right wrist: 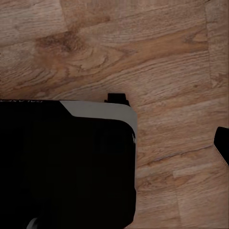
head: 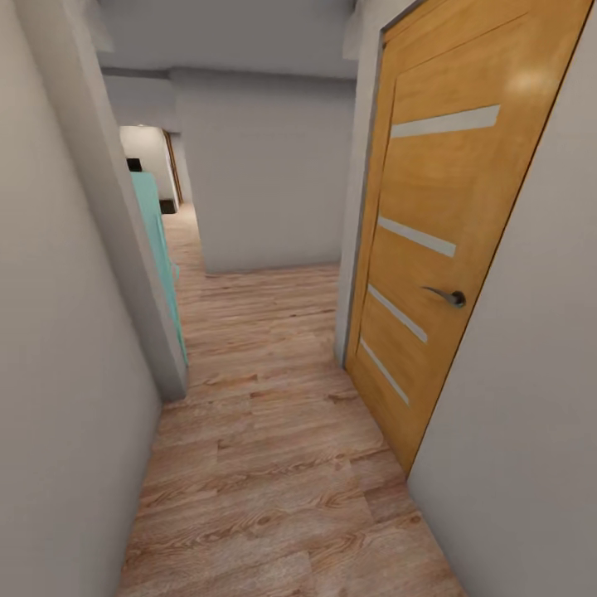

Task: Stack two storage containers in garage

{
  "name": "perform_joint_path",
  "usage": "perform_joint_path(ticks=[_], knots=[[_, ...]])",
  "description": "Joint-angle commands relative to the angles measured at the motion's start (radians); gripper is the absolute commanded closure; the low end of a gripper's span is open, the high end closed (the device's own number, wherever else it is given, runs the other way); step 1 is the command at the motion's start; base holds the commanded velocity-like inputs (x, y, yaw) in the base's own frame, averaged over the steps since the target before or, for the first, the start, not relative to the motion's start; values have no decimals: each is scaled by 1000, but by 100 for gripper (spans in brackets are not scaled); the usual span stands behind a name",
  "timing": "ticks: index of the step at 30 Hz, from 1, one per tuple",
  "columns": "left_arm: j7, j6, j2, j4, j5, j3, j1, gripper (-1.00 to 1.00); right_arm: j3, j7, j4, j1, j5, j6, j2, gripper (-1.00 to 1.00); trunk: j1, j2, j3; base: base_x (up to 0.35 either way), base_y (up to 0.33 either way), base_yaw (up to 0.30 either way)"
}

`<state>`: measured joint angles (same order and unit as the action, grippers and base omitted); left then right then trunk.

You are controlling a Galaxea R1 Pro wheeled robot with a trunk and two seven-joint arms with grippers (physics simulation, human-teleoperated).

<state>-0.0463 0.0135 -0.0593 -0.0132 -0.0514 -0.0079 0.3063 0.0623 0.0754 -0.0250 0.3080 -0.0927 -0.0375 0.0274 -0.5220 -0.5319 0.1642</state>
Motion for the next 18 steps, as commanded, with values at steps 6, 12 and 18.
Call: perform_joint_path(ticks=[6,12,18], knots=[[-3,0,0,-1,-5,-1,1,-100,7,4,-3,1,-9,-4,0,-100,-1,-1,2,338,0,0],[-3,0,-1,-1,-5,-1,1,-100,7,4,-3,2,-9,-4,0,-100,-1,-1,2,338,0,0],[-3,-1,-1,-1,-5,-1,1,-100,7,4,-3,1,-6,-4,3,-100,-1,-1,2,338,0,0]])
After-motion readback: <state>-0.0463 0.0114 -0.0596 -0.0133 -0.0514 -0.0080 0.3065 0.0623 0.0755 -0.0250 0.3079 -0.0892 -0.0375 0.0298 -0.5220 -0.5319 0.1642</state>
